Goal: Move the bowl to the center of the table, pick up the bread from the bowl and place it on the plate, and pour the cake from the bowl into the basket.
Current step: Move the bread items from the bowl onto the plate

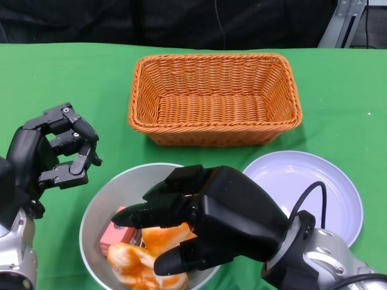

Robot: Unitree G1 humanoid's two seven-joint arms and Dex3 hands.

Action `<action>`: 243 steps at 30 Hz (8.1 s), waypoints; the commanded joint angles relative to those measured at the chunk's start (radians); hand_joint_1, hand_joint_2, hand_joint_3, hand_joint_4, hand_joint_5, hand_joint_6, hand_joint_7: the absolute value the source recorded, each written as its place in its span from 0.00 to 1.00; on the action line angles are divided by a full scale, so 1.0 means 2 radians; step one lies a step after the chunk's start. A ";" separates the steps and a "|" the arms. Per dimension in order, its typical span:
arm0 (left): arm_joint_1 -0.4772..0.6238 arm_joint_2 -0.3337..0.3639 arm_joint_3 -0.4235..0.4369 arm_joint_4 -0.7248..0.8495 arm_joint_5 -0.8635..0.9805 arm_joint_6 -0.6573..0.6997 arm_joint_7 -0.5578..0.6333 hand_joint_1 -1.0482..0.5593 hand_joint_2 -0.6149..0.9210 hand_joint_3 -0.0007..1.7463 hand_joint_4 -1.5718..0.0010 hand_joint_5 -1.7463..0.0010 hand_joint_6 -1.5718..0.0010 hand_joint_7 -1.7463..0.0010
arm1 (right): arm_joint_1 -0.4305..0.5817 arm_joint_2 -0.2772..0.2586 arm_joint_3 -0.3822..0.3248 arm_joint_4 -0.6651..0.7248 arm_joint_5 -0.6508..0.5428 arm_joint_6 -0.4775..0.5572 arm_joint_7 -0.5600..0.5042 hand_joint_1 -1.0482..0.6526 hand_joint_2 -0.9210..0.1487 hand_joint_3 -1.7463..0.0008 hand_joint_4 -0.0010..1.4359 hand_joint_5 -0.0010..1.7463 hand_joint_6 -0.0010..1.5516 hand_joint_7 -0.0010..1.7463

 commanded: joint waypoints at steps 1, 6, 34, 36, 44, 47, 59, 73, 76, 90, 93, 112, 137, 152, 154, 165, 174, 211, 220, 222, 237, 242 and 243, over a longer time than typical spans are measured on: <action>0.001 0.007 0.001 -0.007 -0.002 0.010 0.009 0.64 0.73 0.66 0.49 0.12 0.46 0.23 | -0.004 -0.016 -0.009 -0.007 -0.020 0.004 0.005 0.18 0.00 0.99 0.45 0.12 0.45 0.00; 0.014 0.006 -0.008 -0.033 0.022 0.023 0.047 0.64 0.74 0.63 0.51 0.11 0.46 0.22 | -0.013 -0.036 -0.012 -0.011 -0.067 0.014 0.014 0.15 0.00 1.00 0.43 0.06 0.43 0.00; 0.040 0.006 -0.029 -0.083 0.047 0.044 0.092 0.62 0.73 0.59 0.53 0.11 0.47 0.22 | -0.012 -0.053 0.008 -0.024 -0.173 0.053 0.020 0.07 0.00 0.97 0.34 0.01 0.28 0.00; 0.041 0.005 -0.030 -0.084 0.050 0.042 0.097 0.62 0.73 0.60 0.54 0.10 0.47 0.21 | -0.015 -0.049 0.012 -0.018 -0.179 0.055 0.016 0.07 0.00 0.96 0.34 0.00 0.28 0.00; 0.049 0.006 -0.030 -0.114 0.045 0.066 0.107 0.63 0.76 0.59 0.53 0.13 0.46 0.24 | -0.029 -0.034 0.019 0.026 -0.178 0.059 -0.004 0.08 0.00 0.97 0.37 0.01 0.32 0.01; 0.051 0.005 -0.030 -0.119 0.042 0.066 0.105 0.63 0.77 0.59 0.53 0.13 0.46 0.24 | -0.029 -0.034 0.023 0.035 -0.181 0.060 -0.011 0.08 0.00 0.97 0.37 0.01 0.33 0.01; 0.056 0.001 -0.036 -0.138 0.035 0.058 0.100 0.62 0.75 0.61 0.50 0.15 0.45 0.27 | -0.030 -0.041 0.044 0.078 -0.219 0.072 -0.028 0.04 0.00 0.94 0.39 0.01 0.34 0.01; 0.062 -0.005 -0.035 -0.176 0.026 0.080 0.106 0.63 0.72 0.65 0.49 0.14 0.45 0.28 | -0.032 -0.036 0.067 0.099 -0.243 0.114 -0.018 0.06 0.00 0.95 0.38 0.01 0.35 0.00; 0.063 -0.007 -0.034 -0.179 0.021 0.082 0.103 0.64 0.73 0.65 0.48 0.14 0.44 0.28 | -0.031 -0.034 0.072 0.104 -0.249 0.122 -0.021 0.06 0.00 0.95 0.38 0.01 0.35 0.00; 0.062 -0.011 -0.033 -0.182 0.015 0.084 0.102 0.65 0.75 0.62 0.47 0.15 0.44 0.30 | -0.044 -0.019 0.105 0.139 -0.275 0.163 -0.024 0.07 0.00 0.93 0.39 0.01 0.33 0.00; 0.061 -0.011 -0.033 -0.178 0.015 0.082 0.101 0.65 0.74 0.63 0.47 0.15 0.44 0.29 | -0.046 -0.017 0.112 0.147 -0.279 0.170 -0.024 0.07 0.00 0.92 0.40 0.01 0.33 0.00; 0.060 -0.011 -0.030 -0.175 0.014 0.080 0.101 0.65 0.74 0.64 0.47 0.15 0.44 0.28 | -0.048 -0.017 0.141 0.182 -0.270 0.173 -0.046 0.19 0.00 0.96 0.57 0.07 0.39 0.02; 0.062 -0.012 -0.032 -0.174 0.021 0.078 0.104 0.65 0.73 0.65 0.48 0.14 0.44 0.28 | -0.077 -0.001 0.133 0.284 -0.201 0.094 -0.247 0.43 0.03 1.00 0.70 0.40 0.71 0.01; 0.059 -0.010 -0.031 -0.162 0.028 0.070 0.107 0.64 0.72 0.67 0.49 0.15 0.44 0.28 | -0.094 -0.006 0.104 0.299 -0.154 0.025 -0.294 0.43 0.06 1.00 0.57 0.63 0.73 0.01; 0.059 -0.011 -0.031 -0.162 0.027 0.070 0.108 0.64 0.72 0.67 0.48 0.15 0.44 0.28 | -0.094 -0.008 0.098 0.293 -0.147 0.021 -0.287 0.45 0.07 1.00 0.55 0.68 0.74 0.01; 0.057 -0.008 -0.032 -0.154 0.033 0.066 0.112 0.64 0.74 0.65 0.49 0.15 0.44 0.28 | -0.100 -0.014 0.076 0.280 -0.145 0.008 -0.283 0.44 0.00 0.97 0.52 0.71 0.74 0.01; 0.057 -0.010 -0.033 -0.154 0.033 0.069 0.114 0.64 0.74 0.64 0.49 0.15 0.44 0.29 | -0.097 -0.015 0.060 0.273 -0.137 -0.004 -0.290 0.43 0.00 0.98 0.50 0.77 0.74 0.03; 0.024 0.001 -0.020 -0.098 0.012 0.049 0.086 0.66 0.71 0.68 0.48 0.14 0.45 0.27 | -0.047 -0.025 -0.055 0.131 -0.068 -0.025 -0.253 0.45 0.02 1.00 0.54 0.80 0.51 0.51; 0.031 -0.004 -0.022 -0.107 0.024 0.047 0.097 0.65 0.69 0.69 0.47 0.14 0.44 0.27 | -0.030 -0.035 -0.037 0.119 -0.076 -0.012 -0.197 0.42 0.02 1.00 0.51 0.57 0.52 0.24; 0.032 -0.004 -0.023 -0.109 0.024 0.046 0.097 0.65 0.69 0.70 0.47 0.14 0.44 0.27 | -0.030 -0.040 -0.032 0.114 -0.074 -0.011 -0.171 0.40 0.03 1.00 0.49 0.45 0.53 0.08; 0.036 -0.009 -0.018 -0.127 -0.008 0.079 0.074 0.65 0.73 0.63 0.48 0.17 0.44 0.31 | -0.041 -0.027 0.000 0.130 -0.107 0.001 -0.136 0.18 0.06 1.00 0.29 0.08 0.29 0.00; 0.038 -0.008 -0.020 -0.125 -0.001 0.066 0.073 0.62 0.79 0.53 0.47 0.16 0.44 0.32 | -0.043 -0.009 0.017 0.150 -0.133 0.006 -0.163 0.15 0.09 1.00 0.23 0.05 0.26 0.00; 0.038 -0.008 -0.020 -0.125 -0.001 0.066 0.073 0.62 0.80 0.52 0.46 0.16 0.44 0.31 | -0.044 -0.007 0.019 0.152 -0.135 0.008 -0.165 0.15 0.09 1.00 0.22 0.04 0.26 0.00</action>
